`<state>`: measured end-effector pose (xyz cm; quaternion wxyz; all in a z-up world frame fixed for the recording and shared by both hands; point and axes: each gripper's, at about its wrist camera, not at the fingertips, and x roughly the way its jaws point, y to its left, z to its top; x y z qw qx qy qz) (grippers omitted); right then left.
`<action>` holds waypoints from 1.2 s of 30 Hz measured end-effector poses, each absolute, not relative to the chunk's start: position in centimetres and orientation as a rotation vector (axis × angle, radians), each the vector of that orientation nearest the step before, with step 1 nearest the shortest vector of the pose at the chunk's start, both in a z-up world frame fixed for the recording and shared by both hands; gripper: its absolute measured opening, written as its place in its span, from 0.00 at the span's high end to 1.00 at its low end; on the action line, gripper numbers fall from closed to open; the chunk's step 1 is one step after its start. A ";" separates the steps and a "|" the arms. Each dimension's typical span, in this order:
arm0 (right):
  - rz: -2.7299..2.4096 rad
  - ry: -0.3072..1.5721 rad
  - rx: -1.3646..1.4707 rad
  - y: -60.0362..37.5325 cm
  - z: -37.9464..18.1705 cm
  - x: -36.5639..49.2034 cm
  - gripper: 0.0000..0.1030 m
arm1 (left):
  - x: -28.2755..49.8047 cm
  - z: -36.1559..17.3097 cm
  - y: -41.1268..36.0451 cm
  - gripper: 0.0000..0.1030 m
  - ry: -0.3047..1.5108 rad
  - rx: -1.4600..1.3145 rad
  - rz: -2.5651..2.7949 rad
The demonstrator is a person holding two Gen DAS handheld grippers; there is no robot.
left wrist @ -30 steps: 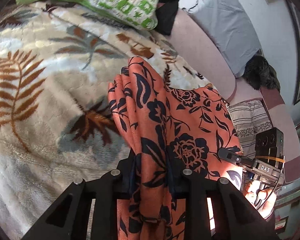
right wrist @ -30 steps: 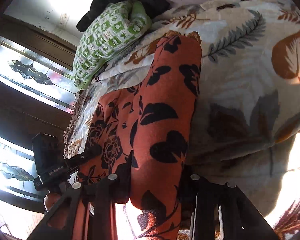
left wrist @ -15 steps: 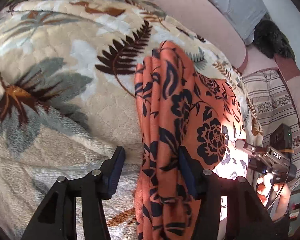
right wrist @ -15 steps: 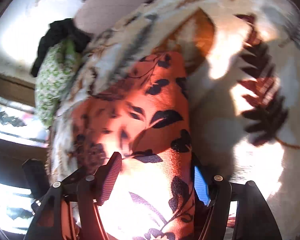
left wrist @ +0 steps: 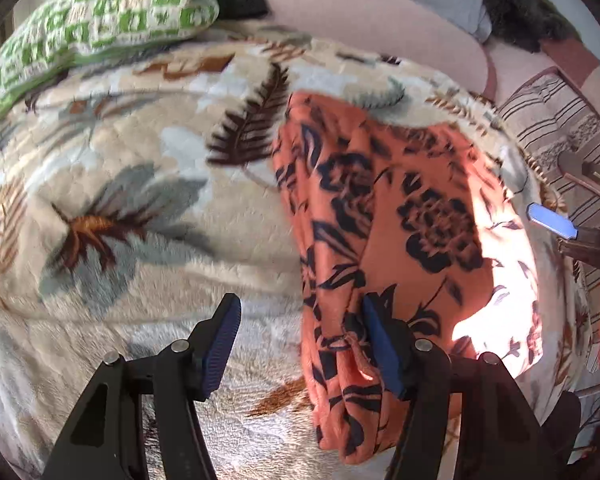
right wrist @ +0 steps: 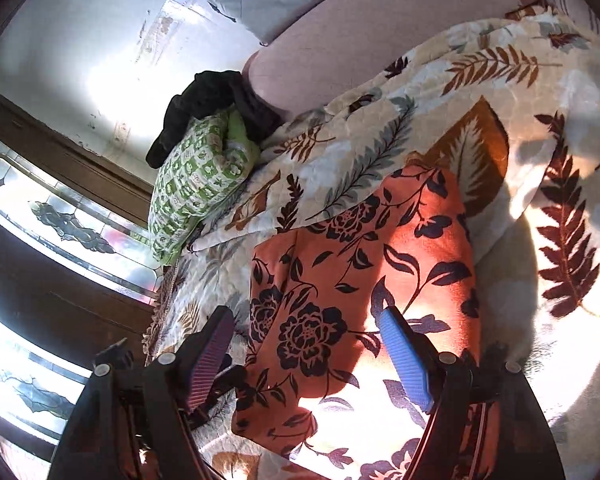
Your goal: Fold small clothes
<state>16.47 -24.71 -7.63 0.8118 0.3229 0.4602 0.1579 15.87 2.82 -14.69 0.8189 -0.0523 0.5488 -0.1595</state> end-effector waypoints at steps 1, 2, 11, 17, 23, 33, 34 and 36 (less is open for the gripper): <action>0.331 1.013 0.714 -24.7 -8.8 16.9 0.21 | 15.6 -15.0 3.4 0.35 1.166 -0.160 -0.349; 0.306 1.059 0.736 -24.9 -10.3 17.3 0.20 | 15.4 -14.7 3.8 0.35 1.155 -0.181 -0.340; 0.338 0.992 0.830 -26.0 -10.8 20.5 0.14 | 12.8 -12.0 2.8 0.27 1.077 -0.018 -0.287; 0.289 1.024 0.806 -25.7 -11.5 21.1 0.09 | 11.1 -10.6 3.4 0.21 1.055 -0.015 -0.213; 0.230 0.917 0.481 -23.7 -4.9 13.4 0.09 | 8.8 -7.9 3.4 0.18 1.000 -0.004 -0.158; 0.132 0.953 0.341 -22.5 -5.5 2.5 0.07 | 4.6 -5.3 2.8 0.17 0.965 0.015 -0.148; 0.121 0.954 0.350 -22.6 -5.7 1.9 0.07 | 4.3 -5.2 2.8 0.17 0.962 0.014 -0.142; 0.099 0.961 0.346 -22.5 -5.9 0.8 0.07 | 3.8 -4.9 2.7 0.17 0.951 0.018 -0.134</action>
